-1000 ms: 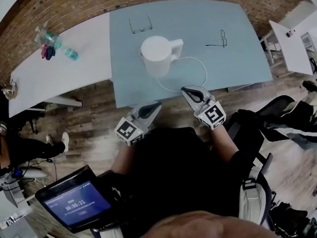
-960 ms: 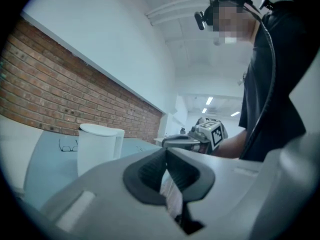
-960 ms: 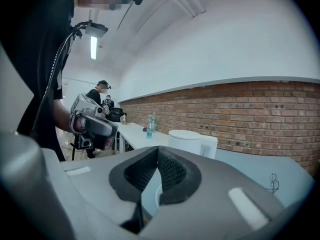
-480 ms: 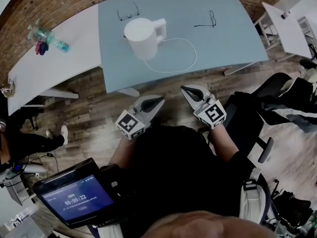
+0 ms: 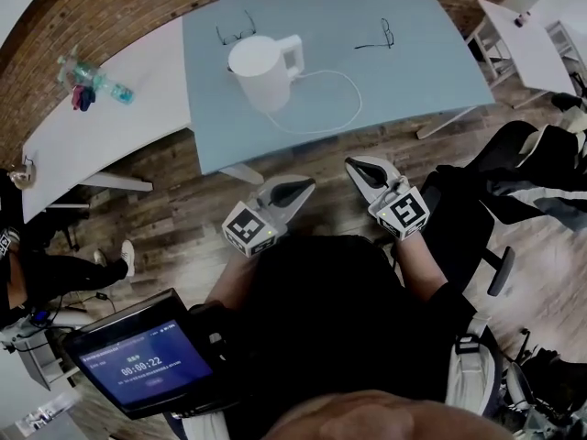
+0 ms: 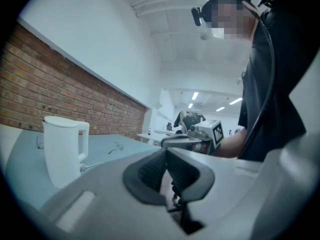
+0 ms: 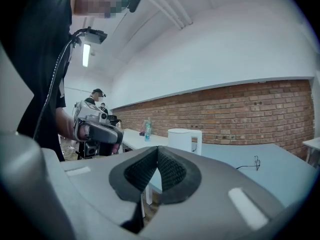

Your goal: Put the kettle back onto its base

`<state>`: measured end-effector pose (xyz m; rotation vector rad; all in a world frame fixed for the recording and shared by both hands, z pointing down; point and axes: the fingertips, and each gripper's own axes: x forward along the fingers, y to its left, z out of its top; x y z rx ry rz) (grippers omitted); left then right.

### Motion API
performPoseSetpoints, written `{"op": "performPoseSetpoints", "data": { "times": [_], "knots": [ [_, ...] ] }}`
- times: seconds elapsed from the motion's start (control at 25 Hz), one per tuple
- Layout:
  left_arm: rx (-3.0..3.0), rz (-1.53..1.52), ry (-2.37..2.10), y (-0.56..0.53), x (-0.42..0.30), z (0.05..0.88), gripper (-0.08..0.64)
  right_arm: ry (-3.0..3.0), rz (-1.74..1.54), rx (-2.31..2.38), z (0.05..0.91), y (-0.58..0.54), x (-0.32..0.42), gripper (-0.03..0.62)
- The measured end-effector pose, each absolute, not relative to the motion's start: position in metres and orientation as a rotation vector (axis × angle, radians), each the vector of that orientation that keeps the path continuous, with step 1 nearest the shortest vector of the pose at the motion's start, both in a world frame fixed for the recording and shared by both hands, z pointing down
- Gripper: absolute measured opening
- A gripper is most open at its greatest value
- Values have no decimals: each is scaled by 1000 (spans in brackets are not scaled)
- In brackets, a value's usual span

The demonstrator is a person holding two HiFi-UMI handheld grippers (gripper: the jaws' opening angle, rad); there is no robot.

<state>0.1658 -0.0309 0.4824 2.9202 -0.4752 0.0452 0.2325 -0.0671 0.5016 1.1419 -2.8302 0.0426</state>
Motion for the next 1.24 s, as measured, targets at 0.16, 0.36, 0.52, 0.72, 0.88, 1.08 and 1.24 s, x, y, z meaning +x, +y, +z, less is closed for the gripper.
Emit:
{"op": "performPoseSetpoints", "data": {
  "times": [0.16, 0.36, 0.52, 0.72, 0.88, 1.08, 1.24],
  "knots": [
    [2927, 27, -462, -33, 165, 475, 2, -2848, 47, 1156, 498, -66, 230, 5],
    [2941, 29, -442, -33, 168, 474, 2, -2836, 34, 1165, 496, -67, 230, 3],
    [2949, 27, -436, -32, 171, 472, 2, -2845, 19, 1160, 494, -68, 230, 3],
    [2934, 45, -435, -29, 176, 477, 2, -2831, 31, 1139, 501, -66, 231, 3],
    [2924, 43, -438, -27, 178, 478, 2, -2833, 24, 1117, 502, -63, 230, 4],
    [2931, 34, -424, -26, 182, 483, 2, -2832, 31, 1111, 495, -61, 230, 4],
    [2935, 29, -422, -27, 186, 481, 2, -2835, 16, 1110, 494, -62, 234, 5]
  ]
}}
